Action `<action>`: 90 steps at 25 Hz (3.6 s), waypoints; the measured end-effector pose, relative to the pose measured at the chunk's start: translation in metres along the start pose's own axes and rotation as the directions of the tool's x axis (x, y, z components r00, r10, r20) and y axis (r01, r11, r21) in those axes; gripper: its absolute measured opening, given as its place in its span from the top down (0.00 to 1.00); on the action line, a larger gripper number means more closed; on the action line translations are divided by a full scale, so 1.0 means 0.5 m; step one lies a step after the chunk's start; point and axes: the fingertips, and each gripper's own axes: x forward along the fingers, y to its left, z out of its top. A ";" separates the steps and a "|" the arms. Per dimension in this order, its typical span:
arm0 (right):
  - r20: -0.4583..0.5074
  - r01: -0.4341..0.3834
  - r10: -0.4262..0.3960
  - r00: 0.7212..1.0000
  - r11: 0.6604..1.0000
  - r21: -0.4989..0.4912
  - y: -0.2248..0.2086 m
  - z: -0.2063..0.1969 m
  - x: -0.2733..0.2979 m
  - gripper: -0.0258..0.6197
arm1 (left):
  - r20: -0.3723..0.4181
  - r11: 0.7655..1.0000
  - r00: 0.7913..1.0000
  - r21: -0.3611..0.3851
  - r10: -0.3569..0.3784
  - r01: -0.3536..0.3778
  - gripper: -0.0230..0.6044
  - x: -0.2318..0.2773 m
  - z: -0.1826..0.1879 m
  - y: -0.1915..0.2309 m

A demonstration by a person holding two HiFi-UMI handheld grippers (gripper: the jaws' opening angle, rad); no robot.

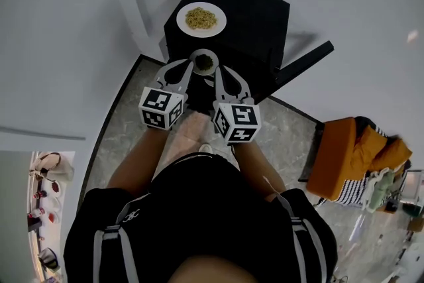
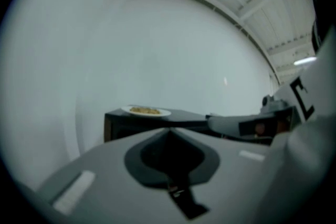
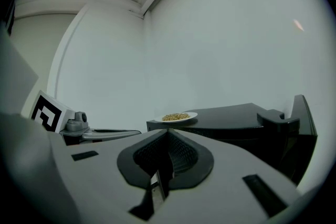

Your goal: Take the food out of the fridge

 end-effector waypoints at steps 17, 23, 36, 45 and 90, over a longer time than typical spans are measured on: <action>-0.035 0.011 -0.011 0.999 1.000 0.012 -0.002 -0.030 -0.032 0.96 | -0.051 0.988 0.999 -0.155 -0.006 -0.002 0.96 -0.011 -0.069 -0.016; -0.068 -0.003 0.003 0.998 1.000 0.006 0.001 -0.048 -0.025 0.96 | -0.079 0.937 0.997 -0.349 -0.004 -0.024 0.96 -0.006 -0.127 0.003; -0.197 -0.049 0.039 0.980 0.998 -0.045 -0.018 -0.126 0.030 0.96 | -0.098 0.154 0.990 -0.982 0.103 -0.113 0.63 0.085 -0.477 0.088; -0.343 -0.113 0.072 0.937 0.988 -0.102 -0.043 -0.226 0.066 0.96 | -0.128 0.056 0.968 -0.988 0.216 -0.143 0.57 0.264 -0.683 0.176; -0.419 -0.189 0.162 0.894 0.982 -0.025 -0.086 -0.293 0.111 0.96 | -0.140 0.007 0.976 -0.990 0.168 -0.143 0.95 0.259 -0.712 0.185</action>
